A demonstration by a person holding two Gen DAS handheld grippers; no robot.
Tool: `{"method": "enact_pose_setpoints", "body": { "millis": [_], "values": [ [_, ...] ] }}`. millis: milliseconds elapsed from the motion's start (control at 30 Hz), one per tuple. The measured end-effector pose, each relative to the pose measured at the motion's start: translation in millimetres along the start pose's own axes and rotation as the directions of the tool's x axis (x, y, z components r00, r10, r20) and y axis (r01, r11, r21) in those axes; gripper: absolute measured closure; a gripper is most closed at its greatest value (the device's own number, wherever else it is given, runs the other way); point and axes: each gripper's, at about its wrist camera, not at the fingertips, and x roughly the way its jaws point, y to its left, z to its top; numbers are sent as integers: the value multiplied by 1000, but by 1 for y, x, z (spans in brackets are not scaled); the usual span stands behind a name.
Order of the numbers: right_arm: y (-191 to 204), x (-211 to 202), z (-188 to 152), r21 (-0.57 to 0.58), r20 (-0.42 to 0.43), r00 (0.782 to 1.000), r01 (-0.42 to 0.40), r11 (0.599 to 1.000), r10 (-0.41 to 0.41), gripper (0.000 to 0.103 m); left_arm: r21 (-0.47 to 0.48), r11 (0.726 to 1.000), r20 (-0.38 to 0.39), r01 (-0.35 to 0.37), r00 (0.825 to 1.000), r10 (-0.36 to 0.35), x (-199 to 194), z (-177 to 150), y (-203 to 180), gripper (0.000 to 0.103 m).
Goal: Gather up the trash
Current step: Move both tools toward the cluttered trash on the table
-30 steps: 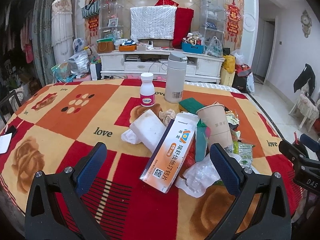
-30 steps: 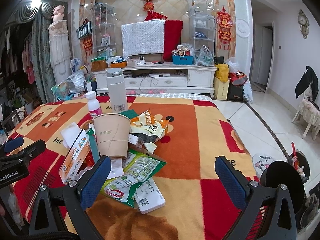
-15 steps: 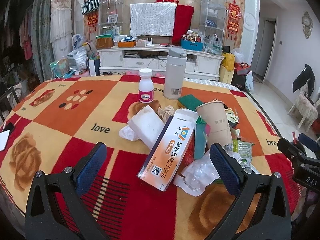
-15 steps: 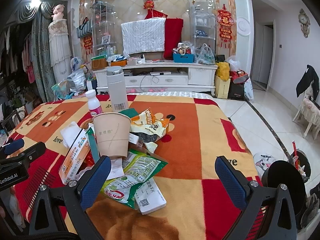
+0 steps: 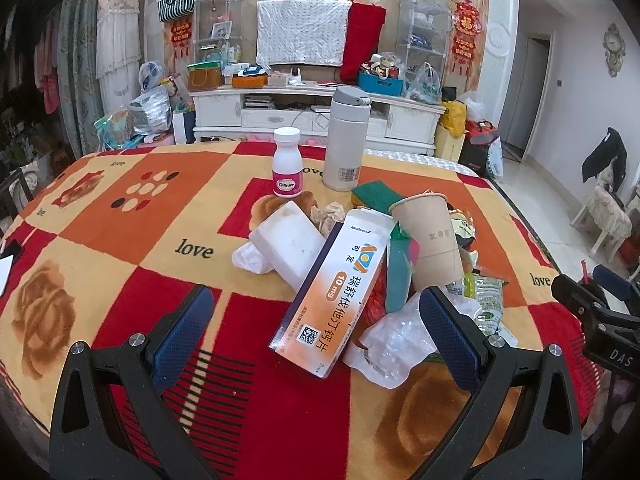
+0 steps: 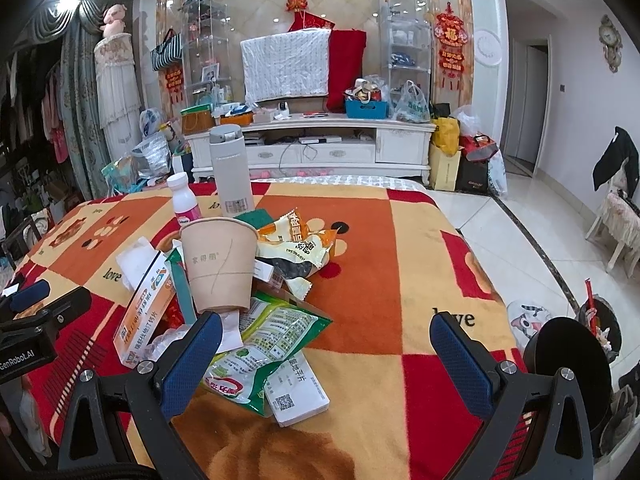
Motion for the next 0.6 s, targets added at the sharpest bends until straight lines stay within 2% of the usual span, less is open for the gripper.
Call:
{"method": "enact_pose_setpoints", "body": {
  "millis": [200, 600],
  "values": [
    [0, 1, -1, 10, 21, 1000, -13, 1000, 12, 0, 0, 1000, -1, 1, 1000, -1, 0, -1, 1, 1],
    [0, 4, -5, -10, -13, 1000, -16, 1000, 16, 0, -7, 1000, -18, 17, 1000, -17, 4, -8, 8, 1]
  ]
}}
